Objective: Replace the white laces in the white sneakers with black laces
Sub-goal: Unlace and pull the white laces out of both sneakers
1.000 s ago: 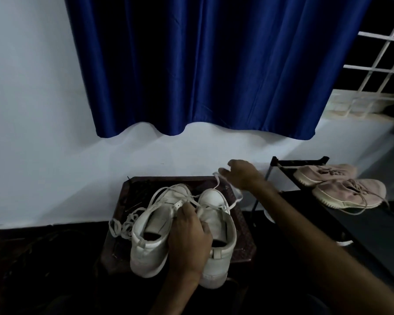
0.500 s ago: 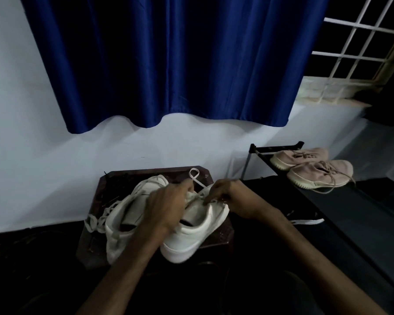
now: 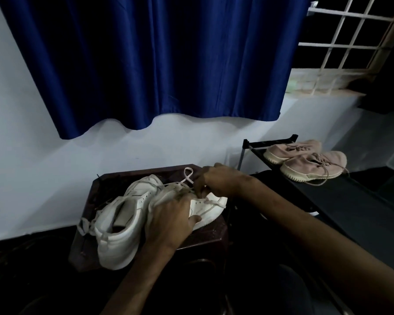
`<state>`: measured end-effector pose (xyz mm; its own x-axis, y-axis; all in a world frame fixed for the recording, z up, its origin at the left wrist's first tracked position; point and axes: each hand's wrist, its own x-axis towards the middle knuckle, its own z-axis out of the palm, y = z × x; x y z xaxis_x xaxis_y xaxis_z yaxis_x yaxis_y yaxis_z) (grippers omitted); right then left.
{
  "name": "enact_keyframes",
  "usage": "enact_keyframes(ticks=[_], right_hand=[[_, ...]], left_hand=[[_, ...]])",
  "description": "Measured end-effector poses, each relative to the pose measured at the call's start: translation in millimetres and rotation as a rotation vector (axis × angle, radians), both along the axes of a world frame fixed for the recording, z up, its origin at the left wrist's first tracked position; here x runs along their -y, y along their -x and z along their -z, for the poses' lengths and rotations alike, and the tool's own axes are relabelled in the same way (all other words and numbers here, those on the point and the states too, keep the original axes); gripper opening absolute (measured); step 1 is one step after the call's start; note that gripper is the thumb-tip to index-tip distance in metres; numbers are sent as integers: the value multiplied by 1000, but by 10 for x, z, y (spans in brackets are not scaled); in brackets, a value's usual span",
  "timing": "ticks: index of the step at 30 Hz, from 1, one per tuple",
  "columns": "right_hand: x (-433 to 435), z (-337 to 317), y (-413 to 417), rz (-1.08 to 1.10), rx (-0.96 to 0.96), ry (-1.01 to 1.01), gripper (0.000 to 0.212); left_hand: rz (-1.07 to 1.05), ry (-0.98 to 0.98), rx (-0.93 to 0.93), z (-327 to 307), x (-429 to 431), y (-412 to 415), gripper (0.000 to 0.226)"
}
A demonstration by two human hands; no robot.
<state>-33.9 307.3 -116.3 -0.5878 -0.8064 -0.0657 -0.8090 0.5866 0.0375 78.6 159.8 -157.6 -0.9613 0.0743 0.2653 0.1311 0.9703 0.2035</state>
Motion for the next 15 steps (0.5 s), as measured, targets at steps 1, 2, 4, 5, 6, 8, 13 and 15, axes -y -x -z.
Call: enact_keyframes(ticks=[1, 2, 4, 5, 6, 8, 13, 15], right_hand=[[23, -20, 15, 8, -4, 6, 31], [36, -38, 42, 43, -1, 49, 26], [49, -76, 146, 176, 1, 209, 19], [63, -86, 191, 253, -5, 288, 18], [93, -79, 221, 316, -6, 346, 19], [198, 7, 213, 375, 49, 388, 20], [285, 95, 68, 391, 185, 512, 16], [212, 22, 15, 381, 203, 419, 15]], left_hand=[[4, -15, 1, -1, -15, -14, 53], [6, -18, 0, -6, -23, -23, 53], [-19, 6, 18, -40, -44, -18, 52], [-32, 24, 36, -51, -76, -22, 49], [-36, 38, 51, -65, -130, -39, 44], [-5, 45, 73, -68, -253, -94, 36], [14, -130, 164, -24, -231, -38, 31], [6, -176, 176, 1, -211, -37, 30]])
